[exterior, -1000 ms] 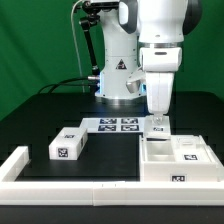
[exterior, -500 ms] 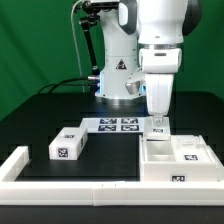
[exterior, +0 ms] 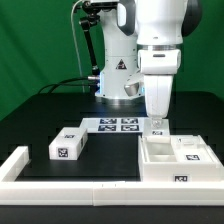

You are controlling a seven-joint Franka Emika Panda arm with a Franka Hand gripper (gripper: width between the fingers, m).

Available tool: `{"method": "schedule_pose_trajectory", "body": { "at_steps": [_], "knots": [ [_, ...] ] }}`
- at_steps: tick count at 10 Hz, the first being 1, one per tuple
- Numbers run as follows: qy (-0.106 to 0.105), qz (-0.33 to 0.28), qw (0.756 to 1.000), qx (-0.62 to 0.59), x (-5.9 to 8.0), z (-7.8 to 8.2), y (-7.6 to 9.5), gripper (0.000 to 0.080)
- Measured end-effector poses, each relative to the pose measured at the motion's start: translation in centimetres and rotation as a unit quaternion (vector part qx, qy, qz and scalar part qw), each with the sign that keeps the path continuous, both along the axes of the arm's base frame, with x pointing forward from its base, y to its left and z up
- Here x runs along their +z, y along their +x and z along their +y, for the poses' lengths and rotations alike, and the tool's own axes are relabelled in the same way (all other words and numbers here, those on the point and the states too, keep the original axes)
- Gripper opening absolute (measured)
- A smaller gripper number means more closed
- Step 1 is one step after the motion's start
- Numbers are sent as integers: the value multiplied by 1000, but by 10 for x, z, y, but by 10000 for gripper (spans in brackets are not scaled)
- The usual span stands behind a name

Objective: Assemble cabinet

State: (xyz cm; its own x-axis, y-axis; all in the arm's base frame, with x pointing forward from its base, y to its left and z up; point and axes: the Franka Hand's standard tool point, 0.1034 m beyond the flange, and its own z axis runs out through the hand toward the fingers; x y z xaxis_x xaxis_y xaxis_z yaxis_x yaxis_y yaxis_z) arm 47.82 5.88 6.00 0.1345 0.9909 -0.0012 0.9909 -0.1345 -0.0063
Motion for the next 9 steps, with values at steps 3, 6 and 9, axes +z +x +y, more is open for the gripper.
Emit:
{"method": "schedule_pose_trajectory", "body": {
  "at_steps": [3,6,9],
  "knots": [
    [0,0,1000,0,0,0,1,68],
    [2,-4,1000,9,-3,-3,6,68],
    [4,-14,1000,21,-1,-6,34,68]
  ]
}}
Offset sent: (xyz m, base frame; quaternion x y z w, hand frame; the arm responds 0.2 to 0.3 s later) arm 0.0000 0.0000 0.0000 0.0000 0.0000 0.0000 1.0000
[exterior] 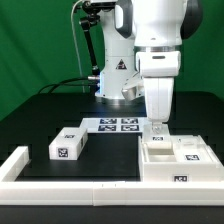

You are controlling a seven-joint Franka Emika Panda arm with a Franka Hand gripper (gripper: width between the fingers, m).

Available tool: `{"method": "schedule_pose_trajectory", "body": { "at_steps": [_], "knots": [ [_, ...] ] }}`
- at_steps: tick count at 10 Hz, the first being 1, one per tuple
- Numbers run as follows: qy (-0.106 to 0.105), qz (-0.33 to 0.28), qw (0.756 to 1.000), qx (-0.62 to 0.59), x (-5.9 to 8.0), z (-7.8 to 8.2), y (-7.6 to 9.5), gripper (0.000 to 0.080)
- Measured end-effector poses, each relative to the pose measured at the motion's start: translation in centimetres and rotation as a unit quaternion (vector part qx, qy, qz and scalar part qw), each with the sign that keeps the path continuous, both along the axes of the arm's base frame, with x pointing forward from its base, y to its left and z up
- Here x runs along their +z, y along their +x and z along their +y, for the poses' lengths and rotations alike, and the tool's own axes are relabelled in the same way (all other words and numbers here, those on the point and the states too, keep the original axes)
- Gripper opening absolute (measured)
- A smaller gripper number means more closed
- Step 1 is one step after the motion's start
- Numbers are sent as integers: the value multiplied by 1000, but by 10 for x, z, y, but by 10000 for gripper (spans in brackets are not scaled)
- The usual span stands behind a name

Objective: Assemble cabinet

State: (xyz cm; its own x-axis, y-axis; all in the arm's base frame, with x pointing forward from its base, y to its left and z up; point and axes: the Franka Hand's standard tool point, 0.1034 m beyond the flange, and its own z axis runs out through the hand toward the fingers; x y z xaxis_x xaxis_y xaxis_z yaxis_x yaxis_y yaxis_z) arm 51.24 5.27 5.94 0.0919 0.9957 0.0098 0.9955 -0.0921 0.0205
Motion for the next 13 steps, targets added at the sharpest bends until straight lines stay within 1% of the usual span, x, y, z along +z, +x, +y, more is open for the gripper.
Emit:
{"method": "schedule_pose_trajectory", "body": {
  "at_steps": [2,6,7,9,12,13],
  "knots": [
    [-2,4,1000,8,1,-2,20,68],
    [-1,0,1000,14,1,-3,22,68],
    [1,-6,1000,22,1,-4,30,68],
    [3,-12,1000,24,2,-5,53,68],
    [2,-8,1000,21,2,-4,74,68],
    [2,-6,1000,21,1,-4,78,68]
  ]
}}
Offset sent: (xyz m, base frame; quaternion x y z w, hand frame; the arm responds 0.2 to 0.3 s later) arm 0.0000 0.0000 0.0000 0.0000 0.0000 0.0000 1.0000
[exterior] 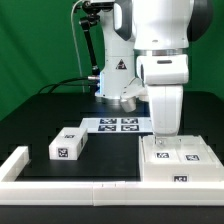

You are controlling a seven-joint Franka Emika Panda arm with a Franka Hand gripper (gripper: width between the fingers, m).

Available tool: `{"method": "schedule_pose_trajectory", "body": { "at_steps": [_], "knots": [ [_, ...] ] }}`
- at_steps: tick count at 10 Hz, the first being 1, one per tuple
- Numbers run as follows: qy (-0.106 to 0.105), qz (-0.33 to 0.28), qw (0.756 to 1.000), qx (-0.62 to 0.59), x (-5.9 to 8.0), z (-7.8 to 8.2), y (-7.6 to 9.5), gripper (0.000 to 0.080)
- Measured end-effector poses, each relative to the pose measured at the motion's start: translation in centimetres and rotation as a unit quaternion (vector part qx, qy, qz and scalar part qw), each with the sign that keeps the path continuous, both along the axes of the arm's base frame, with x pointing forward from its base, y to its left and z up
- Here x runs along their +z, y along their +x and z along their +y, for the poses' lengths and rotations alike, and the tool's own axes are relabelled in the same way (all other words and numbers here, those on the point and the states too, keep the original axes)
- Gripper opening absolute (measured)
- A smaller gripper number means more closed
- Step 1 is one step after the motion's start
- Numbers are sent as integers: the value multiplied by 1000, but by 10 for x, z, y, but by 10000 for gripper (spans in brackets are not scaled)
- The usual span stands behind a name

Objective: Assemble cabinet

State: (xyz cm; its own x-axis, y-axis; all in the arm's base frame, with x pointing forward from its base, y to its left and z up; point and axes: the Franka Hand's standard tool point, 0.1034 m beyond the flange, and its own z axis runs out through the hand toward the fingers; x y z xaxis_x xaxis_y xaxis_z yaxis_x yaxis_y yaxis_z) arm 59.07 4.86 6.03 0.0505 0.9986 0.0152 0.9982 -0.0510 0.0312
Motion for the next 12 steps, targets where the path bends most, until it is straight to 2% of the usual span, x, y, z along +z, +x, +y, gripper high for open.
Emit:
{"method": "schedule_pose_trajectory", "body": {
  "at_steps": [5,6,7,8,9,10,11,12],
  "knots": [
    [-3,12,1000,1,0,0,0,68],
    [-3,11,1000,1,0,0,1,141],
    [-3,10,1000,0,0,-1,1,326],
    [-3,9,1000,-3,2,-2,2,326],
    [-3,9,1000,-12,2,-2,2,515],
    [-3,8,1000,-16,3,-4,3,515],
    [-4,7,1000,-29,6,-8,3,706],
    [-5,6,999,-50,8,-10,-1,771]
  ]
}}
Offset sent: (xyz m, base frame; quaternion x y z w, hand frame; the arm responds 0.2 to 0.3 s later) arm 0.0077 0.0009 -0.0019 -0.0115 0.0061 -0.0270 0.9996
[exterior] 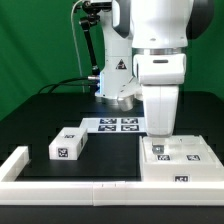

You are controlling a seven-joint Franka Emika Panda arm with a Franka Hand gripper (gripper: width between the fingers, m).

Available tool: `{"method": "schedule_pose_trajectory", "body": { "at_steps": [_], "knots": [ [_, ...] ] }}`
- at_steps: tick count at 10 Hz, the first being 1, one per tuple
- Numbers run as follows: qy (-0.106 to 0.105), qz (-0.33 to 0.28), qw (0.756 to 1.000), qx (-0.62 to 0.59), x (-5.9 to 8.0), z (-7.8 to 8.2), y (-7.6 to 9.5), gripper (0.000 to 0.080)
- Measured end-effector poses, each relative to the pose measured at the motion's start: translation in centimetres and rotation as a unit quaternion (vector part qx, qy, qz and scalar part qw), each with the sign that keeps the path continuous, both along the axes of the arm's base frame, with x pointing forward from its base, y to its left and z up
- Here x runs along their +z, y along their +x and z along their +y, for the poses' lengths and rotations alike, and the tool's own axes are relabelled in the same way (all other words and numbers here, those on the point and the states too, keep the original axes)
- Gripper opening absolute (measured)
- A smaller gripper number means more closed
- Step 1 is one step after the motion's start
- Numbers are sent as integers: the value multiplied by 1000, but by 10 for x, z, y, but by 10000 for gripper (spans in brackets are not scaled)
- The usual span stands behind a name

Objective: Assemble cabinet

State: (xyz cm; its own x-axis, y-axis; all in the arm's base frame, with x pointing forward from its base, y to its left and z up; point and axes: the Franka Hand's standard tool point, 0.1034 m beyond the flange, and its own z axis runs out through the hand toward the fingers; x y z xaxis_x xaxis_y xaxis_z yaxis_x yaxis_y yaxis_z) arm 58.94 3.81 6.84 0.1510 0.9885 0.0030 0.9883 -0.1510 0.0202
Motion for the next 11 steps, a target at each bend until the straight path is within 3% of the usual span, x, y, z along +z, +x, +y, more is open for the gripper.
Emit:
{"method": "schedule_pose_trajectory", "body": {
  "at_steps": [4,6,8,10,11],
  "knots": [
    [-1,-20,997,-77,19,2,-40,798],
    [4,-23,990,-136,15,12,-62,797],
    [4,-22,990,-138,15,12,-61,797],
    [9,-22,977,-212,15,12,-61,797],
    [21,-33,965,-258,13,9,-62,797]
  ]
}}
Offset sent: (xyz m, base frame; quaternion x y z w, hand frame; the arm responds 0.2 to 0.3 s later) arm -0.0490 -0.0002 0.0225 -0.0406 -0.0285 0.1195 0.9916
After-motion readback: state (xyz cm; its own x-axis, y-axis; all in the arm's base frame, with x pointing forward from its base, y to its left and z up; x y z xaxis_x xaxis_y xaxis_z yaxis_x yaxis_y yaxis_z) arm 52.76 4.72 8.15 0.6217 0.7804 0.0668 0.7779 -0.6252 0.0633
